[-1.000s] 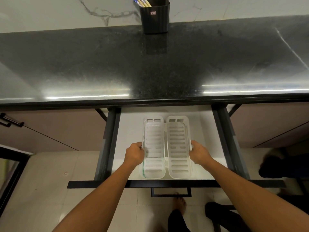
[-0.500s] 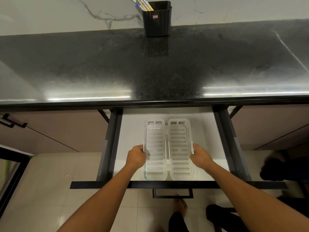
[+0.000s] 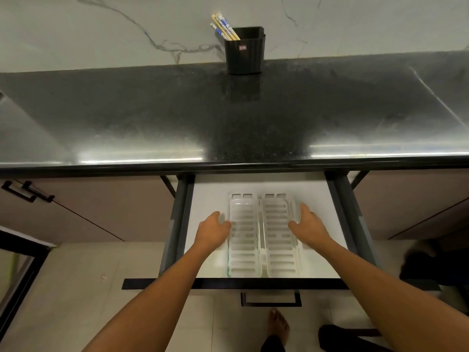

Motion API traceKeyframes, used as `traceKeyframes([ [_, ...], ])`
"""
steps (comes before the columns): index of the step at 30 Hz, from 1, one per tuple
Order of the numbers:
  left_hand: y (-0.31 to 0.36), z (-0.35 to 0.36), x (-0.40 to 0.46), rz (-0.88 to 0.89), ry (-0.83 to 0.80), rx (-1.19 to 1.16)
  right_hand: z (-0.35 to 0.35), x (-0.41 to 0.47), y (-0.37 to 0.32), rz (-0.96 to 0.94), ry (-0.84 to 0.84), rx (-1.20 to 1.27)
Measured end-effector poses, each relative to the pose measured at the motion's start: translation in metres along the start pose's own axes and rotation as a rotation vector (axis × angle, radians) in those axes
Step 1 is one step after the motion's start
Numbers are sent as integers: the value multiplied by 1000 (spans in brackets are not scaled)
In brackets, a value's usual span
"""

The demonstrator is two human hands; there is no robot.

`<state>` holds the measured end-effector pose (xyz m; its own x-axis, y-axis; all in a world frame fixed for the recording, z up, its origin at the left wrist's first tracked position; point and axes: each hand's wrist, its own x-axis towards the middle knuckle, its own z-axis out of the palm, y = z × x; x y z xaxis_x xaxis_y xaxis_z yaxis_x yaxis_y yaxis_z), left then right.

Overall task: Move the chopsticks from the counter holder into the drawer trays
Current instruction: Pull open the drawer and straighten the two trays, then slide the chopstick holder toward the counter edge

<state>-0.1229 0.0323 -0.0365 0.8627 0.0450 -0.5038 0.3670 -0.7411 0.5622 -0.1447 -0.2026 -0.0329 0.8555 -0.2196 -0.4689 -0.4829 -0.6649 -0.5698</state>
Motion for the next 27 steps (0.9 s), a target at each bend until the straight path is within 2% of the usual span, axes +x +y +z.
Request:
traceKeyframes([
  [6,35,-43,-7,101,130,-106,-18,-9,-48,-122,93,-8],
  [18,129,-140,24,295,356,-128,-93,22,-154,-315,231,100],
  [27,217,-196,115,359,358,-275,-159,115,-226,-366,242,279],
])
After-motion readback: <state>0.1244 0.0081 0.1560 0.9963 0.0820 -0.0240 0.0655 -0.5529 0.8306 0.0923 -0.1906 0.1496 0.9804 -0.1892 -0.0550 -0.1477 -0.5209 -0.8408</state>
